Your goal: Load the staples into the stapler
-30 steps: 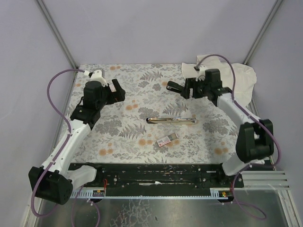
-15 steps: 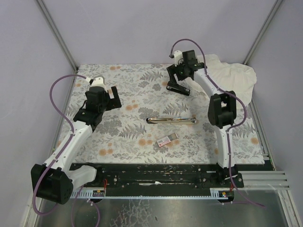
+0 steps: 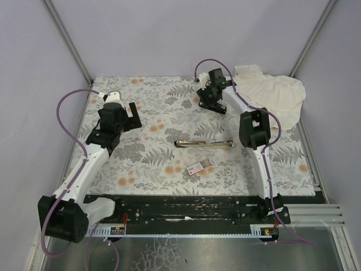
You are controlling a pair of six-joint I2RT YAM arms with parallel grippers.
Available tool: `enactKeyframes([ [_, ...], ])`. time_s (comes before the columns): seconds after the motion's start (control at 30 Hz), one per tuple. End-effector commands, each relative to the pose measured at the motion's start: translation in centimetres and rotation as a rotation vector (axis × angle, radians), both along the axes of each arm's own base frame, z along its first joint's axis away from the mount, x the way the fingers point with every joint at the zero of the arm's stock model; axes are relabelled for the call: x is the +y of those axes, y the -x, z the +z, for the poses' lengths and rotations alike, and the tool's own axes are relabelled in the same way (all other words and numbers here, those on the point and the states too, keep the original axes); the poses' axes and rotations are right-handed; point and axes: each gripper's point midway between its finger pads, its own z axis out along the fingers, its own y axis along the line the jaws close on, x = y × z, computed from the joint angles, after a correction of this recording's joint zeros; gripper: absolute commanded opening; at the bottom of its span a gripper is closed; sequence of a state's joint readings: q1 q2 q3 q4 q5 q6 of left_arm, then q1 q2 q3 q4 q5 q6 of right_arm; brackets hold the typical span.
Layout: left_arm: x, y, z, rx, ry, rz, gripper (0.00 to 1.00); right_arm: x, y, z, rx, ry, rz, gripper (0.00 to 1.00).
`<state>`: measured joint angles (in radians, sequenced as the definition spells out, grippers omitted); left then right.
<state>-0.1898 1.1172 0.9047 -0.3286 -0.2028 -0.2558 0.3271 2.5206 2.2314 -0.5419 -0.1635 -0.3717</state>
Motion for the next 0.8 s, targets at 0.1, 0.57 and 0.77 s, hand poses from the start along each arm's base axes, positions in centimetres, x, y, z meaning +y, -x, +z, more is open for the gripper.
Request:
enactKeyframes([
  [0.1, 0.1, -0.6, 1.1, -0.035, 0.014, -0.005, 1.0, 1.2, -0.6, 4.5, -0.089, -0.049, 0.032, 0.25],
  [0.57, -7.9, 0.9, 5.8, -0.08, 0.471, -0.236, 0.9, 3.2, 6.8, 23.9, -0.334, -0.397, 0.108, 0.0],
  [0.77, -13.7, 3.3, 8.4, -0.04, 0.746, -0.391, 0.89, 4.1, 16.7, 26.9, -0.353, -0.651, 0.23, 0.0],
])
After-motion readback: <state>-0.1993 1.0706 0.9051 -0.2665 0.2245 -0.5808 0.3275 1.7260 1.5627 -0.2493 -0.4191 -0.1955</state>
